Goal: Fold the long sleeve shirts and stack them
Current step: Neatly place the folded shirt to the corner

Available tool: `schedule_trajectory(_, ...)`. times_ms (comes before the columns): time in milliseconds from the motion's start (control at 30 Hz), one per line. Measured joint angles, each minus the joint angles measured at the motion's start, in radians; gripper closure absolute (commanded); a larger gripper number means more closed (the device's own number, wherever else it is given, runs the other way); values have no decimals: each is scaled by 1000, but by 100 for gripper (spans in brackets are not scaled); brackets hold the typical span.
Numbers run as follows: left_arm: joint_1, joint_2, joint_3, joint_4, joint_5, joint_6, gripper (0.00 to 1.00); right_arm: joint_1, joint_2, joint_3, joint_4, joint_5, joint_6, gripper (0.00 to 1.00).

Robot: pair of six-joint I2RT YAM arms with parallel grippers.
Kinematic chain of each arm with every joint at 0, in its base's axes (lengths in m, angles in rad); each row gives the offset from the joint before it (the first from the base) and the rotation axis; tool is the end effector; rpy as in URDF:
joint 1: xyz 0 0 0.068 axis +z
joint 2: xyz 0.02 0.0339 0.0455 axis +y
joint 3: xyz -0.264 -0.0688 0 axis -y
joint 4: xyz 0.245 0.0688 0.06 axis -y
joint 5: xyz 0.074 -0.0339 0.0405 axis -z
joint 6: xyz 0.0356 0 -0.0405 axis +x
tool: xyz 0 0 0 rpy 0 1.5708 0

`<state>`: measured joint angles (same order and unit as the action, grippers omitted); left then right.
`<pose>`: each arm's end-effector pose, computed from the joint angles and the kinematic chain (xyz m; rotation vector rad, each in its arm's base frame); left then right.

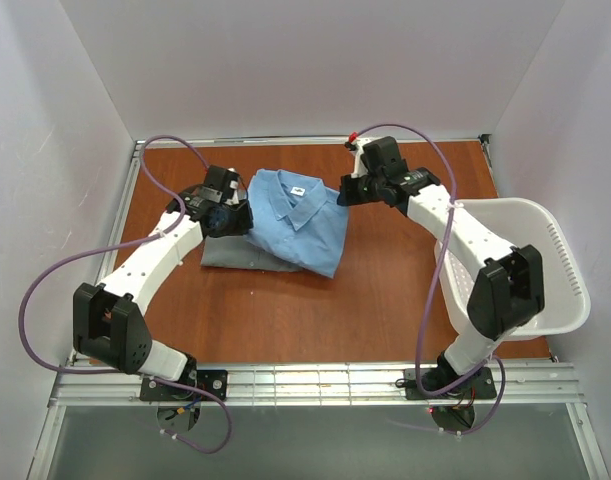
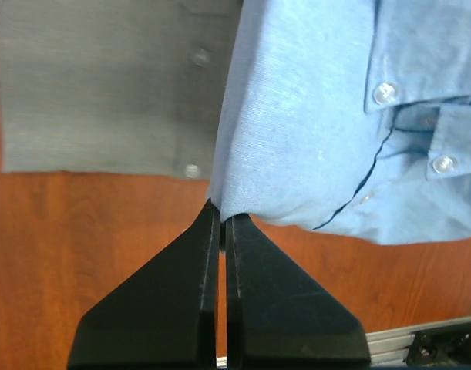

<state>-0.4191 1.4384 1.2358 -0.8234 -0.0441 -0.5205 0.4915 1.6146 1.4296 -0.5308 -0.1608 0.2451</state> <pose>0.2692 -0.1182 0.2910 -0.1490 2.6182 -0.2801 0.3198 0.1777 0.3195 -0.3727 2.3109 0.5595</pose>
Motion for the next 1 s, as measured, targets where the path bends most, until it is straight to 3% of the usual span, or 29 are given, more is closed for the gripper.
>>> schedule_trajectory(200, 176, 0, -2, -11, 46, 84, 100, 68, 148, 153, 3, 0, 25, 99)
schedule_trajectory(400, 283, -12, -48, -5, 88, 128, 100, 114, 270, 274, 4, -3, 39, 99)
schedule_trajectory(700, 328, -34, -109, 0, 140, 148, 100, 130, 417, 402, 1, -8, 41, 99)
schedule_trajectory(1000, 354, -55, -150, 20, 149, 156, 100, 138, 445, 427, -2, -10, 43, 99)
